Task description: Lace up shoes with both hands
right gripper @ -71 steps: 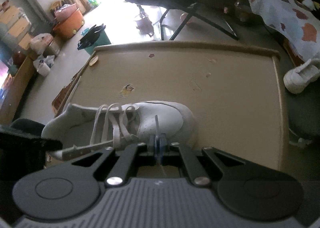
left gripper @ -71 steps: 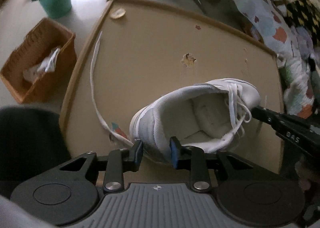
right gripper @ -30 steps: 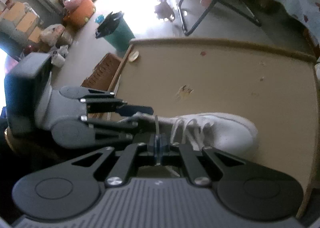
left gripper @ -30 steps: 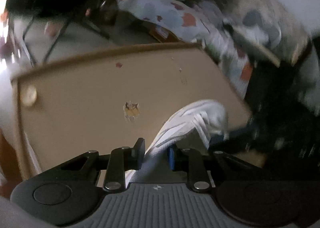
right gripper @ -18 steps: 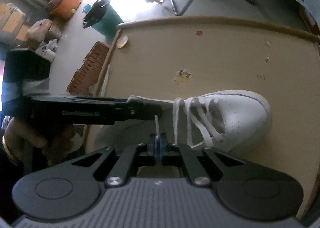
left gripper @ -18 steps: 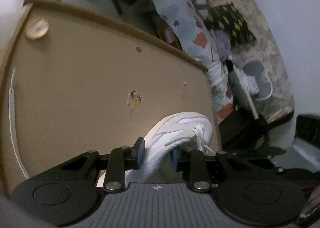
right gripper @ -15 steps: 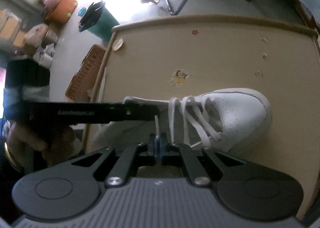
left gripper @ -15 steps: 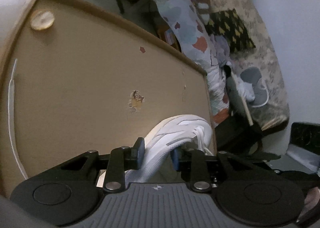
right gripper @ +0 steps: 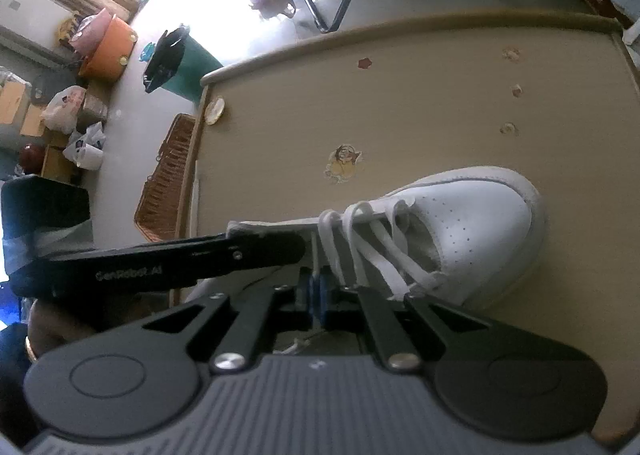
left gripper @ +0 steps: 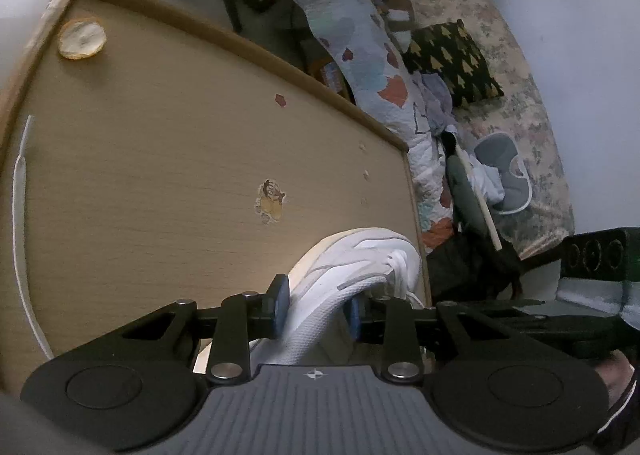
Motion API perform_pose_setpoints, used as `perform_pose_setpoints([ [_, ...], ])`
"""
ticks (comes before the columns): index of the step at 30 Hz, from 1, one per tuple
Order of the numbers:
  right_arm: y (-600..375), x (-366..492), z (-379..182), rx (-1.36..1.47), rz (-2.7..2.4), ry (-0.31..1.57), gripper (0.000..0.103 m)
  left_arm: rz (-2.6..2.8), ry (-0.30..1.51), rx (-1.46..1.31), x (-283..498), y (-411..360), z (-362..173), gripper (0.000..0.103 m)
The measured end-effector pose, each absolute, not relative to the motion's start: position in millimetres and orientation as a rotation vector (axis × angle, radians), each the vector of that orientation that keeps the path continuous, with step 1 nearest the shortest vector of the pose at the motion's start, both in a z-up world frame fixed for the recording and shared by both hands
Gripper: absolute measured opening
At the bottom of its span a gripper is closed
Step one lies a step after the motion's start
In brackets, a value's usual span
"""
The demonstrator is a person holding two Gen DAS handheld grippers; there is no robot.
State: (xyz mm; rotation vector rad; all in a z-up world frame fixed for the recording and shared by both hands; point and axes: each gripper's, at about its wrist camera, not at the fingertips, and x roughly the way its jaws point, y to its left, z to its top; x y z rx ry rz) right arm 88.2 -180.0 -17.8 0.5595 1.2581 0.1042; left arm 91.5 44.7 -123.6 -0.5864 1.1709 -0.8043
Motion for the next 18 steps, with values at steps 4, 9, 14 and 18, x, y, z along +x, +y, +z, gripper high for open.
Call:
perform_pose_setpoints([
  [4, -180.2, 85.8, -20.0, 0.563, 0.109, 1.250, 0.003, -0.811, 1.166, -0.581, 90.8, 49.0, -124.0, 0.035],
  [9, -181.0, 84.6, -16.9, 0.544, 0.116, 1.238, 0.003, -0.811, 1.166, -0.594, 93.3, 51.0, -124.1, 0.036],
  [14, -179.9, 83.3, -15.1, 0.536, 0.113, 1.230, 0.003, -0.815, 1.166, -0.601, 96.4, 52.2, -123.0, 0.036],
  [18, -179.5, 84.7, -16.1, 0.537, 0.109, 1.231, 0.003, -0.818, 1.167, -0.593, 96.2, 51.8, -123.9, 0.040],
])
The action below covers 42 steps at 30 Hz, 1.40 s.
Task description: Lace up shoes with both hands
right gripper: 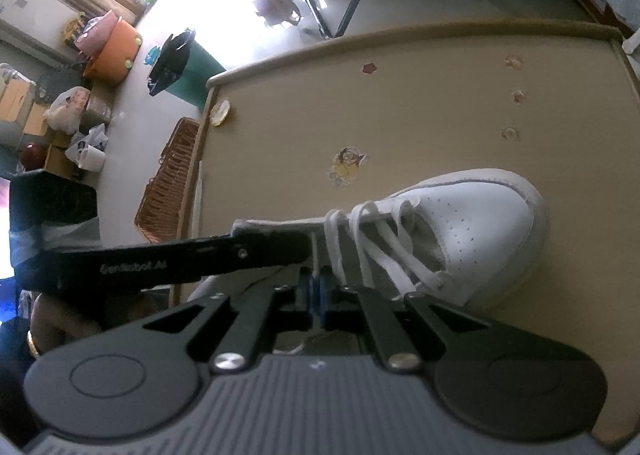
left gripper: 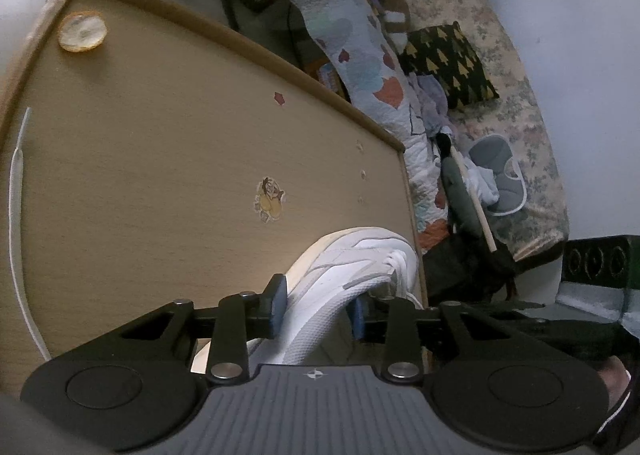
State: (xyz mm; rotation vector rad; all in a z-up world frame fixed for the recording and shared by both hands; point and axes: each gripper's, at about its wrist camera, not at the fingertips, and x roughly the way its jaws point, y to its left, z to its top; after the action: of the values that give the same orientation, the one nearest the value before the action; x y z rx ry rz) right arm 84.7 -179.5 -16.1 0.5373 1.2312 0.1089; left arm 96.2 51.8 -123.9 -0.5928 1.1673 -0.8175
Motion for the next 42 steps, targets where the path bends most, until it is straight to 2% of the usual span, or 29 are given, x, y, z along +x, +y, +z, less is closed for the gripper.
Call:
perform_pose_setpoints([
  [13, -177, 88, -16, 0.531, 0.100, 1.226, 0.003, -0.827, 1.146, -0.552, 96, 53, -124, 0.039],
  [26, -167, 93, -11, 0.382, 0.110, 1.211, 0.003, -0.854, 1.093, -0.488, 89, 52, -124, 0.039],
  [42, -148, 90, -5, 0.199, 0.110, 1.130, 0.003, -0.852, 1.144, -0.654, 97, 61, -148, 0.041],
])
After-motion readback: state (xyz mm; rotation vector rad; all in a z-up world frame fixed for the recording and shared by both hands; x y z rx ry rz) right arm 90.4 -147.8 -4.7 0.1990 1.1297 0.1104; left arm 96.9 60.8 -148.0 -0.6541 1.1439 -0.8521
